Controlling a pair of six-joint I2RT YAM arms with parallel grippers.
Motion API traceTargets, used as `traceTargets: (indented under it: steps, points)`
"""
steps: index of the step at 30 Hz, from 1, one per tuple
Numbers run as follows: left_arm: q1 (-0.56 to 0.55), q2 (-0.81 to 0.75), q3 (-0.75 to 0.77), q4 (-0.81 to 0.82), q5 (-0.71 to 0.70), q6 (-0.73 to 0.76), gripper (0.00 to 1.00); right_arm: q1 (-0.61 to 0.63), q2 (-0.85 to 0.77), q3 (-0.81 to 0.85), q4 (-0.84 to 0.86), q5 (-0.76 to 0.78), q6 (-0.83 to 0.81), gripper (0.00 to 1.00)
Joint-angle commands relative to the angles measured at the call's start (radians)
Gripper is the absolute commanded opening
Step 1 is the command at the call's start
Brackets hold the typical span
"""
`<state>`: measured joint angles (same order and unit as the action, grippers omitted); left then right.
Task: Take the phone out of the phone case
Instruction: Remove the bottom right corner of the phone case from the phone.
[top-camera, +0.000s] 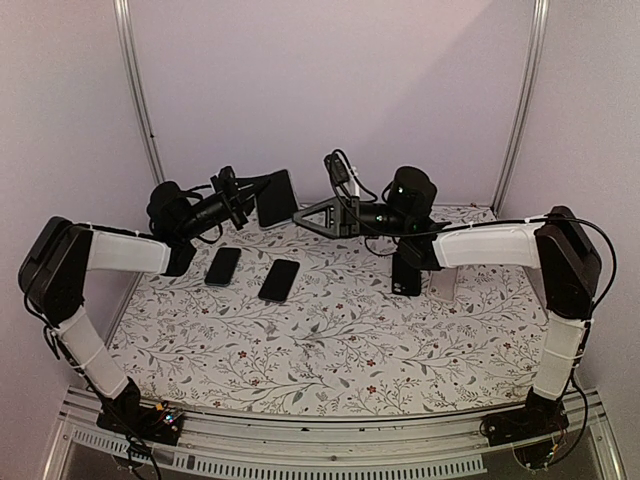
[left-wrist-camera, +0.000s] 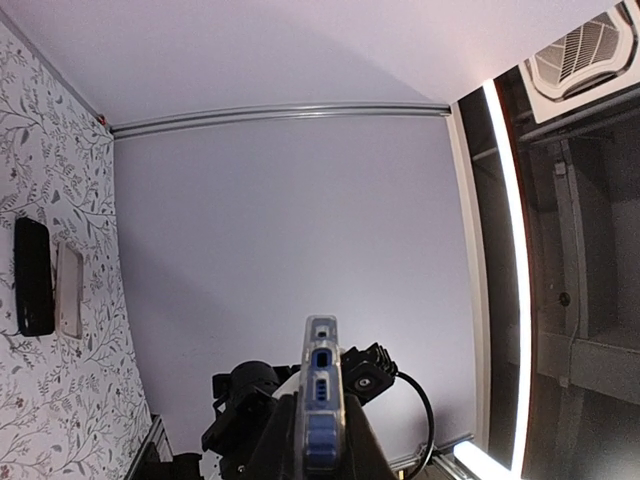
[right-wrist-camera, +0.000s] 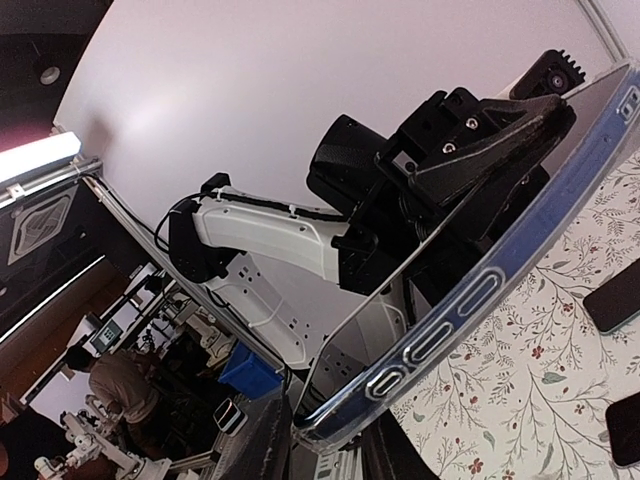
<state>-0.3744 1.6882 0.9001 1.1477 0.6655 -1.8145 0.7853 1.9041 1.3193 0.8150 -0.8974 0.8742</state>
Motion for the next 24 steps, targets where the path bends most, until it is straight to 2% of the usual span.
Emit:
traceTargets:
  steps: [1, 8, 24]
  points:
    - [0.004, -0.046, -0.013, -0.039, -0.031, 0.002, 0.00, 0.013, 0.007, 0.028, 0.018, -0.002, -0.024, 0.19]
    - [0.000, -0.076, -0.026, -0.143, -0.020, -0.003, 0.00, 0.014, -0.009, 0.052, -0.002, 0.018, -0.080, 0.07]
    - [-0.058, -0.006, -0.043, 0.064, -0.009, -0.215, 0.00, 0.013, -0.004, 0.155, 0.039, 0.030, -0.189, 0.01]
